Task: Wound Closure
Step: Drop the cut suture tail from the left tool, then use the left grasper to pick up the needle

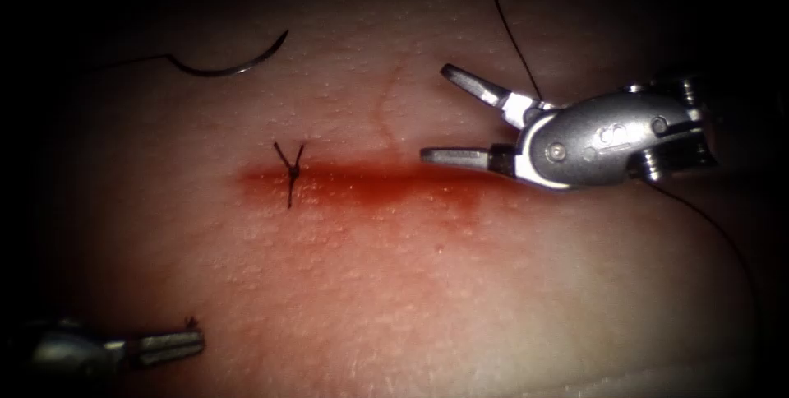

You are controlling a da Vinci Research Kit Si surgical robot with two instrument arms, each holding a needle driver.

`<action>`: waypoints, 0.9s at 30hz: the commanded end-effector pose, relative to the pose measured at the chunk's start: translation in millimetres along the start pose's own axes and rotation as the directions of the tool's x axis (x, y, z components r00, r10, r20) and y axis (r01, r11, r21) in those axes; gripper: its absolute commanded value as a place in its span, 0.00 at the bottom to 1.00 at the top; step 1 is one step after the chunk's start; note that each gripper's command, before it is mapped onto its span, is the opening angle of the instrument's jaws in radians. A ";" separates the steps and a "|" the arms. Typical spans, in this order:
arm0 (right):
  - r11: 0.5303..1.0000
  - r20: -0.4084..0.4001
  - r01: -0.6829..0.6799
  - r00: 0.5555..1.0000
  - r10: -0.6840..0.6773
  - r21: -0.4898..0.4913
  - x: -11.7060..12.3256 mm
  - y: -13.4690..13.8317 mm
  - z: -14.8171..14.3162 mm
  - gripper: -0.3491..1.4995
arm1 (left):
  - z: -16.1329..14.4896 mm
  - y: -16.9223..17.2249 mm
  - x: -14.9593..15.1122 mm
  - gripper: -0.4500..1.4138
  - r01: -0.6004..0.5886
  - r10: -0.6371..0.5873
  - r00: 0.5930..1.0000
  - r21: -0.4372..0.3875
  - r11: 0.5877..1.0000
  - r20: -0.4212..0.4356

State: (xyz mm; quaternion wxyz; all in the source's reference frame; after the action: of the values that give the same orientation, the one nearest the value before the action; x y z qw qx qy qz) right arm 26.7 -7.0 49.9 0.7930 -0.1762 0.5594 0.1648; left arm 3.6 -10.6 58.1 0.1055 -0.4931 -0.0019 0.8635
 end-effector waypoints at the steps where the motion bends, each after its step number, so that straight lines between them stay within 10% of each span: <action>1: 1.000 0.003 -0.001 1.000 0.001 0.029 -0.5 -0.3 0.4 0.00 | 0.9 0.3 -0.5 0.00 0.007 -0.007 1.000 -0.001 1.000 0.000; 11: 0.935 0.078 -0.351 0.935 0.346 0.052 0.2 -1.8 -0.1 0.03 | 1.2 0.4 -3.2 0.51 0.180 -0.183 0.980 0.046 0.983 0.074; 13: 0.920 0.081 -0.390 0.919 0.385 0.047 0.5 -2.1 -0.2 0.29 | 0.6 0.4 -3.4 0.51 0.192 -0.196 0.978 0.047 0.980 0.079; 18: 0.905 0.083 -0.422 0.905 0.418 0.045 0.6 -2.3 -0.3 0.30 | -0.9 0.1 -4.1 0.51 0.214 -0.218 0.972 0.052 0.975 0.085; 23: 0.842 0.073 -0.539 0.840 0.537 0.007 0.8 -2.0 -0.1 0.72 | -1.9 -0.7 -4.1 0.51 0.222 -0.226 0.970 0.055 0.974 0.093; 27: 0.898 0.004 -0.439 0.898 0.439 -0.009 1.0 -1.3 -0.4 0.44 | -2.9 -1.7 -2.6 0.52 0.237 -0.241 0.967 0.049 0.970 0.083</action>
State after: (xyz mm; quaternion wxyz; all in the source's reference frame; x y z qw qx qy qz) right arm 26.9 -8.9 48.0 0.7521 -0.0819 0.5830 0.2962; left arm 8.1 -9.0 57.3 0.2222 -0.4536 -0.0494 0.8616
